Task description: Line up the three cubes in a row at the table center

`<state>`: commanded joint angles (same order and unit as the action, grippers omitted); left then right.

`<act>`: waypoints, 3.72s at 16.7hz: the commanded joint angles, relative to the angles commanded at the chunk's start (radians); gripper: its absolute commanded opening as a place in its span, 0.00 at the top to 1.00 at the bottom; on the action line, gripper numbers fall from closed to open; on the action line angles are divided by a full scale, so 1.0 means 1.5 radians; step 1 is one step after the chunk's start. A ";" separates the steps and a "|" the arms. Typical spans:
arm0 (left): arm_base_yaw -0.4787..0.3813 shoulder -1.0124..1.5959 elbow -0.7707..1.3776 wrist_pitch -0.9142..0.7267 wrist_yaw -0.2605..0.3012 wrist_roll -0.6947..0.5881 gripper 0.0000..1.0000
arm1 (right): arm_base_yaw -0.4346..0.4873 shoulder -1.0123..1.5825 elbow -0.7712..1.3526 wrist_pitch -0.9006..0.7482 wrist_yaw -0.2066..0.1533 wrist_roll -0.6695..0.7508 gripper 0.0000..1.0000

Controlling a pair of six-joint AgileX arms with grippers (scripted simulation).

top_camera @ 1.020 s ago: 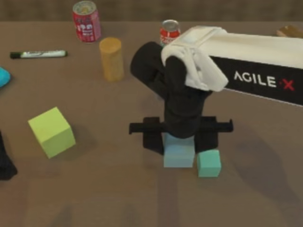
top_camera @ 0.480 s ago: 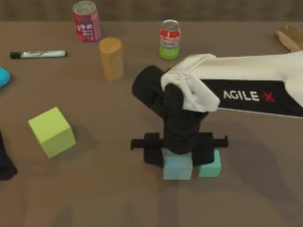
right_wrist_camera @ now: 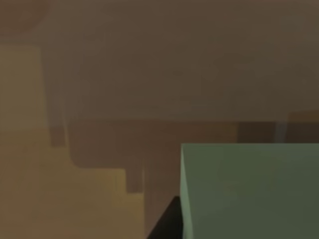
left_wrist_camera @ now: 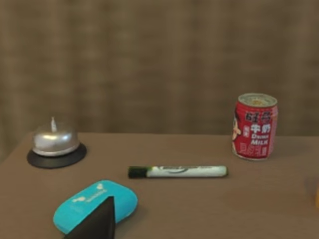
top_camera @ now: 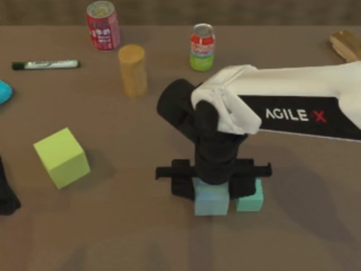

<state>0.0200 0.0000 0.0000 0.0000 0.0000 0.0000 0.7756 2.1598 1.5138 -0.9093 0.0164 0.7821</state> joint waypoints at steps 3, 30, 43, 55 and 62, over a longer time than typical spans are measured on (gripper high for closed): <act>0.000 0.000 0.000 0.000 0.000 0.000 0.00 | 0.000 0.000 0.000 0.000 0.000 0.000 0.17; -0.003 0.017 0.016 -0.012 0.001 0.009 0.00 | -0.005 -0.072 0.091 -0.150 0.005 -0.011 0.00; -0.061 0.640 0.481 -0.360 -0.001 0.257 0.00 | -0.239 -0.659 -0.439 0.139 0.061 -0.270 0.00; -0.119 1.228 0.917 -0.687 0.000 0.490 0.00 | -0.480 -1.348 -0.958 0.533 0.007 -0.498 0.00; -0.126 1.298 0.977 -0.726 0.001 0.520 0.00 | -0.510 -1.440 -1.009 0.606 -0.011 -0.521 0.00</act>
<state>-0.1697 1.9477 1.4657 -1.0887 0.0011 0.7806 0.0100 0.0000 0.0000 0.0000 0.0000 0.0000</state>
